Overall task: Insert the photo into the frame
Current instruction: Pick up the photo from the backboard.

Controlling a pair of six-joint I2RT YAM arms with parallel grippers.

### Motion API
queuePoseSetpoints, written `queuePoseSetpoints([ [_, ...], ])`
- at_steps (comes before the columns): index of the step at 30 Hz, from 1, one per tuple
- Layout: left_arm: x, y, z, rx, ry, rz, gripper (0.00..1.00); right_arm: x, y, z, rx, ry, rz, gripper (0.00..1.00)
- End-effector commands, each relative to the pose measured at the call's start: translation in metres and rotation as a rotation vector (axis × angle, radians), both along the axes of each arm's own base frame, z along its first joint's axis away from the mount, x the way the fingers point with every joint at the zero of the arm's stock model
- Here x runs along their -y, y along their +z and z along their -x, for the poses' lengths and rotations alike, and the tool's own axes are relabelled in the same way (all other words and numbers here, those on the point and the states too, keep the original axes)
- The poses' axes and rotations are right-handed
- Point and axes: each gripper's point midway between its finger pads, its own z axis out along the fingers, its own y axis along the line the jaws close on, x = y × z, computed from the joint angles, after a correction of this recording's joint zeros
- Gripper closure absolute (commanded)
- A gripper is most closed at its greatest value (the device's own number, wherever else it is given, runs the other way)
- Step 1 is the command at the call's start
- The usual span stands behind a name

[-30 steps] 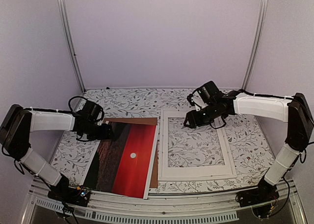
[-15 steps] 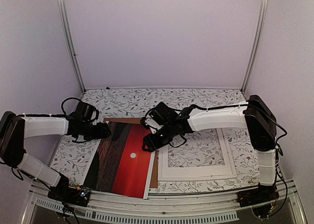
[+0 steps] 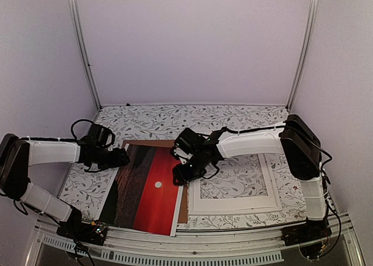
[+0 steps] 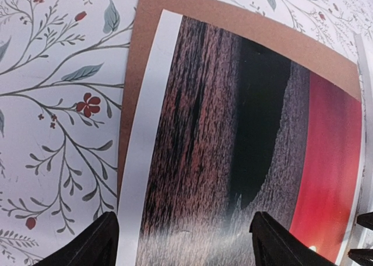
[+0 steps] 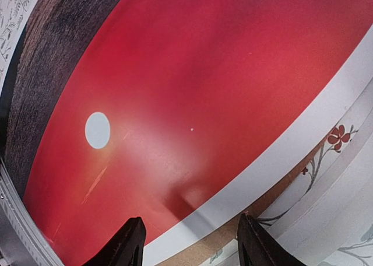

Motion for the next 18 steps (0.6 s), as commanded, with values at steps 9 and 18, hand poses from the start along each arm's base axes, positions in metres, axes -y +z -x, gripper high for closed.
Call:
queuePoseSetpoints([
  [9,-0.007,-0.011,0.004,-0.029,0.032,0.024,0.2,0.035,-0.014,-0.02,0.012,-0.126,0.152,0.43],
  [18,-0.013,-0.027,0.018,-0.069,0.076,0.035,0.21,0.017,-0.026,-0.027,-0.014,-0.143,0.09,0.39],
])
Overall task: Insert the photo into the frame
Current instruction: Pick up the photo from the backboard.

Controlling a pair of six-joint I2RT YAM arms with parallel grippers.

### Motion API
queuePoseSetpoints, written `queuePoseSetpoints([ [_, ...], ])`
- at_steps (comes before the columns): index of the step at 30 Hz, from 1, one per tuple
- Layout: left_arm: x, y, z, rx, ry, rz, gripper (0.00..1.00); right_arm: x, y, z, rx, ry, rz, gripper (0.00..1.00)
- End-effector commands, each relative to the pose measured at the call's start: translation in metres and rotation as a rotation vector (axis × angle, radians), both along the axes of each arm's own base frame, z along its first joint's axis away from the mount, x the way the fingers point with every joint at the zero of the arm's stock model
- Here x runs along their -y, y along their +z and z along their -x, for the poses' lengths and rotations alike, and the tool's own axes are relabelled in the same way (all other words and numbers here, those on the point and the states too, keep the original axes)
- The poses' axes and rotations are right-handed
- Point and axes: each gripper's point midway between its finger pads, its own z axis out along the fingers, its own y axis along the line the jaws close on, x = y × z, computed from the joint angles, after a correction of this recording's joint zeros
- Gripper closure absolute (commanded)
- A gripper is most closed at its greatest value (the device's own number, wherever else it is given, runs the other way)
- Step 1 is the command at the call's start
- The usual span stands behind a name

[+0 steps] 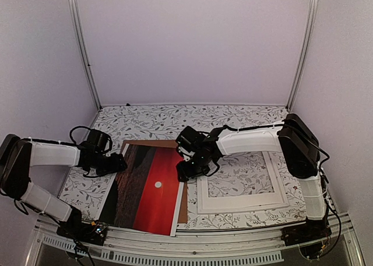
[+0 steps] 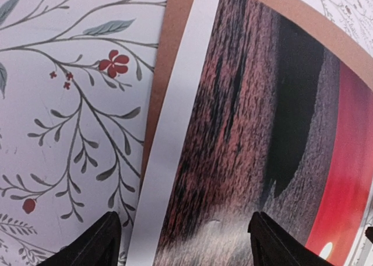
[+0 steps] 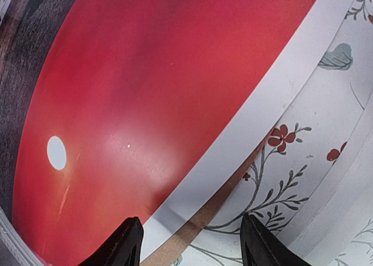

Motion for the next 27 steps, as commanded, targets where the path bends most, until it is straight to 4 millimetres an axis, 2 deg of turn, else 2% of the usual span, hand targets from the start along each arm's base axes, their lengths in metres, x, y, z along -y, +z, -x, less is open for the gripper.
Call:
queuePoseSetpoints([
  [1,0.0,-0.009,0.004,-0.014,0.021,0.035,0.21,-0.003,-0.02,-0.008,-0.022,-0.033,0.008,0.39],
  [6,0.003,-0.014,0.008,-0.034,0.011,0.049,0.22,-0.008,-0.022,-0.008,-0.027,-0.04,-0.016,0.4],
  [10,0.007,-0.013,0.012,-0.038,-0.001,0.078,0.26,-0.013,-0.021,-0.009,-0.031,-0.044,-0.043,0.41],
  [19,0.014,0.007,0.012,0.021,-0.024,0.129,0.4,-0.023,-0.023,-0.009,-0.044,-0.052,-0.099,0.42],
  [27,0.023,0.012,0.014,0.036,-0.056,0.177,0.51,-0.023,-0.021,-0.014,-0.035,-0.072,-0.108,0.44],
])
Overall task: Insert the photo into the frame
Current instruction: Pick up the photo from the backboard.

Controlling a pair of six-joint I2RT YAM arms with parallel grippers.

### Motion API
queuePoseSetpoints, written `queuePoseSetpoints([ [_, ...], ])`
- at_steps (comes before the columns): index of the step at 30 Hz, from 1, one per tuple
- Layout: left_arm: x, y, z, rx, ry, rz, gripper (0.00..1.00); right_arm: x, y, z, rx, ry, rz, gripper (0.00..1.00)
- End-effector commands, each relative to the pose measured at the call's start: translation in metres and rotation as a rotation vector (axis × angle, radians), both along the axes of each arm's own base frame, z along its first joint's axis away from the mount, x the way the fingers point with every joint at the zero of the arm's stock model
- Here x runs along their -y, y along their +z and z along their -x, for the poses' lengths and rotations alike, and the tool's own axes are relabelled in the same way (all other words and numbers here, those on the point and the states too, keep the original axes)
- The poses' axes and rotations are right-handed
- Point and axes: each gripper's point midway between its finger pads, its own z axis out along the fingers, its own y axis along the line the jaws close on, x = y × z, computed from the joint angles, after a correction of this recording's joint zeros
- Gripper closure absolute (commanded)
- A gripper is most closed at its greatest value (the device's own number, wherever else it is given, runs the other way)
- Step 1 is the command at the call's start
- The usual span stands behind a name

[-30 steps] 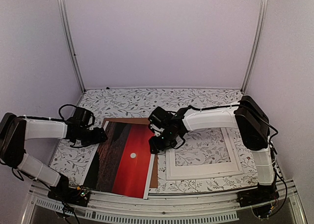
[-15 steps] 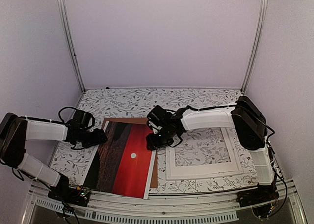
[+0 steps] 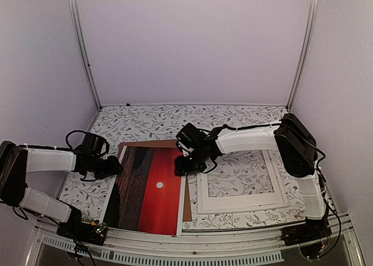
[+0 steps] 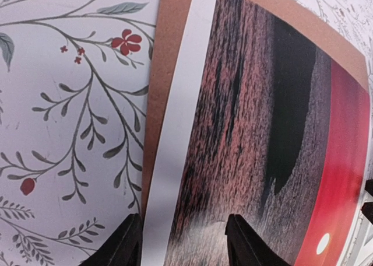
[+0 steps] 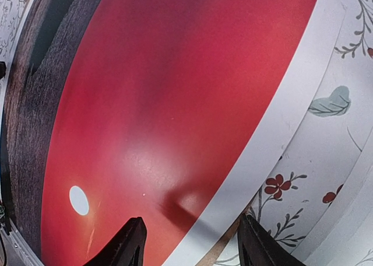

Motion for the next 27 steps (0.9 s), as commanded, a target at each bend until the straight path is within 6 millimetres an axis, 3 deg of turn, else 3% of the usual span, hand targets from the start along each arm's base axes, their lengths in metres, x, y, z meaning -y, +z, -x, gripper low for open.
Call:
queuePoseSetpoints([
  [1,0.023,0.014,0.0,0.036,-0.074,0.106,0.52,-0.003,-0.022,0.002,-0.031,-0.007,-0.01,0.44],
  [9,0.026,0.013,0.004,0.021,-0.093,0.114,0.6,0.0,-0.018,-0.014,-0.037,-0.023,-0.028,0.44],
  [17,0.008,0.012,0.002,0.036,-0.033,0.016,0.4,0.008,-0.023,-0.026,-0.044,-0.01,0.015,0.43],
  [27,0.008,0.017,-0.017,0.094,-0.064,-0.08,0.34,0.013,-0.029,-0.032,-0.039,-0.021,0.042,0.43],
])
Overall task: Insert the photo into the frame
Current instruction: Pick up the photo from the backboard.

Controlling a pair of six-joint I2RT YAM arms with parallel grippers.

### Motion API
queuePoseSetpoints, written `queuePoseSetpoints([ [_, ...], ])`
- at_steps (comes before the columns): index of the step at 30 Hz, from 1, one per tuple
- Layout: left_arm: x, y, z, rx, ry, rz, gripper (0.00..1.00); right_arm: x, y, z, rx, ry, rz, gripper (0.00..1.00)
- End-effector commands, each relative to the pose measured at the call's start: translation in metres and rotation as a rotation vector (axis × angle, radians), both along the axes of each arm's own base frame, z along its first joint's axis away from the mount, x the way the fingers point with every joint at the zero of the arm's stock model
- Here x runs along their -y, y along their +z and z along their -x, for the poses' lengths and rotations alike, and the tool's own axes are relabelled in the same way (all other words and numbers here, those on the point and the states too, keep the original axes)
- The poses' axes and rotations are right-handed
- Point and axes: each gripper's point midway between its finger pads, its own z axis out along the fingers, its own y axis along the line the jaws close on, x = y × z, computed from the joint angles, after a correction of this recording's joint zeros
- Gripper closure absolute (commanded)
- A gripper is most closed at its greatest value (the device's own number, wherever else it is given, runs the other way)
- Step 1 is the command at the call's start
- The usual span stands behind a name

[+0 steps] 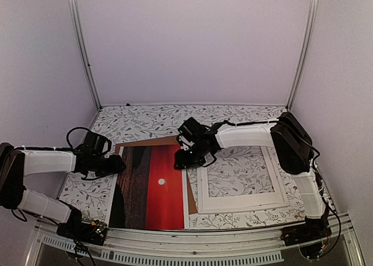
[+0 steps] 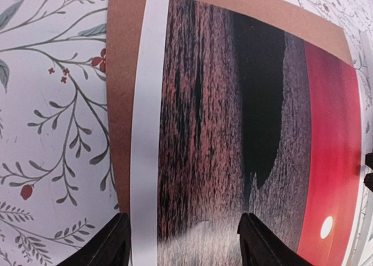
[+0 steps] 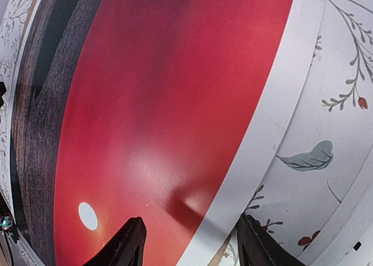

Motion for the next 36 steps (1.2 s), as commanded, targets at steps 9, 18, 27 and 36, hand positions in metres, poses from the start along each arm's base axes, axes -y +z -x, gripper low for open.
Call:
queuePoseSetpoints([
  [9,0.01,-0.002,-0.029,0.019,-0.065,-0.056,0.33,0.017,-0.029,-0.003,-0.029,-0.017,0.092,0.42],
  [18,0.002,-0.006,-0.029,0.007,-0.041,-0.097,0.33,0.021,-0.031,-0.002,-0.034,-0.027,0.104,0.41],
  [27,-0.008,0.005,-0.033,0.049,-0.005,-0.135,0.32,0.022,-0.034,0.001,-0.05,-0.03,0.1,0.41],
  [36,-0.006,0.004,-0.035,0.055,-0.011,-0.129,0.32,0.024,-0.039,0.005,-0.065,-0.032,0.095,0.41],
])
